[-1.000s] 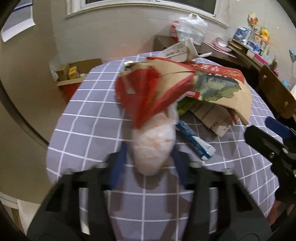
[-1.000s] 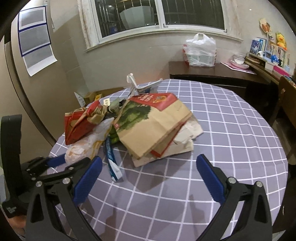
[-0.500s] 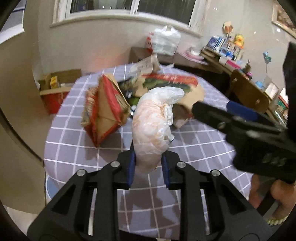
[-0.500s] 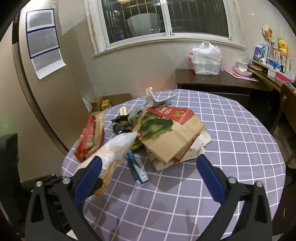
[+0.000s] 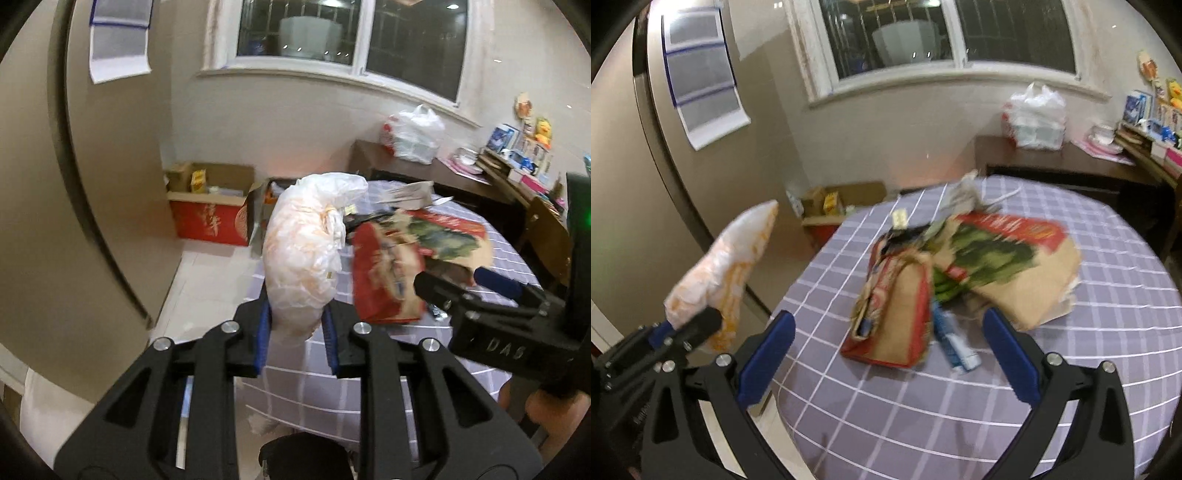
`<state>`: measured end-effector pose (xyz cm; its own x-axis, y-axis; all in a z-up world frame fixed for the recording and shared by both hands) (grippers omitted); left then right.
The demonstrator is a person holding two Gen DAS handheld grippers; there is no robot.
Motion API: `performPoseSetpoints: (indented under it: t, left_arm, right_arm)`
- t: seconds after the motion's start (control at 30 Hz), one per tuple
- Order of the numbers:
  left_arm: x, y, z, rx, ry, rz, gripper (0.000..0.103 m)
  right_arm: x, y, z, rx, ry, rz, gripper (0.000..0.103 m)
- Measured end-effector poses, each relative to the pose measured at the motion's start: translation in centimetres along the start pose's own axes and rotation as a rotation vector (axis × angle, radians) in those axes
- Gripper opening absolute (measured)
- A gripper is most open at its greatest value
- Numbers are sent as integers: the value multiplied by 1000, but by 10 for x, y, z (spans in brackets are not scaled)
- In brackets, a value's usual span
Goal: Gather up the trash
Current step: 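Lift the plastic bag with the left gripper while the right gripper grasps the brown paper bag, then carry both bags over the blue bin and open both grippers to drop them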
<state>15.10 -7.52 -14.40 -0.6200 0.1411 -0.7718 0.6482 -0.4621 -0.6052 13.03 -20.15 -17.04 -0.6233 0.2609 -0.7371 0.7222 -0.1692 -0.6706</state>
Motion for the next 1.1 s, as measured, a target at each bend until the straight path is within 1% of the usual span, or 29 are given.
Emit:
performPoseSetpoints:
  t: [0.1, 0.13, 0.2, 0.23, 0.27, 0.3, 0.33, 0.37, 0.4, 0.47, 0.63, 0.8, 0.93, 1.1]
  left_arm:
    - [6, 15, -10, -8, -7, -36, 24]
    - [7, 19, -13, -6, -6, -46, 24]
    - [9, 28, -15, 4, -3, -63, 24]
    - [9, 30, -15, 7, -1, -67, 24]
    - [8, 34, -16, 12, 1, -71, 24]
    - [5, 37, -16, 16, 2, -74, 24]
    - [5, 40, -18, 21, 6, -79, 24]
    - [3, 44, -18, 22, 8, -85, 24]
    - [2, 48, -18, 26, 9, -92, 24]
    - [1, 53, -17, 33, 8, -101, 24]
    - [3, 57, -14, 57, 0, -110, 24]
    - [5, 51, -15, 64, -7, -106, 24]
    - [6, 42, -25, 63, -23, -99, 24]
    - [11, 29, -45, 42, -50, -88, 24]
  right_arm:
    - [7, 26, -6, 8, 31, -52, 97]
    - [7, 36, -6, 10, 53, -77, 96]
    - [7, 48, -6, 27, 58, -95, 91]
    - [5, 53, -7, 50, 51, -92, 88]
    - [4, 57, -6, 68, 46, -92, 80]
    - [3, 61, -5, 83, 42, -97, 76]
    - [3, 66, -5, 91, 41, -105, 68]
    - [4, 71, -5, 99, 40, -123, 66]
    - [4, 74, -5, 97, 38, -128, 65]
    - [3, 75, -5, 112, 14, -125, 59]
    - [8, 71, -7, 112, -8, -117, 56]
    - [7, 54, -14, 96, -22, -84, 56]
    - [2, 35, -24, 65, -30, -57, 56]
    - [0, 12, -54, -13, -49, -38, 56]
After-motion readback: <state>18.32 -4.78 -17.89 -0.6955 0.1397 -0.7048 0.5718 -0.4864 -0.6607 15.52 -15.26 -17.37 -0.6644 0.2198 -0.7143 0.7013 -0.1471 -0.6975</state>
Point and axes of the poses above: each gripper's, at about its wrist camera, not at the fingertips, and y roughly the way its jaws point, z to its right, x to its underside, the point moved 7 cm from there along y, roughly the way its jaws point, and after that the axes turned 9 degrees about x, right-handed, at the moved point
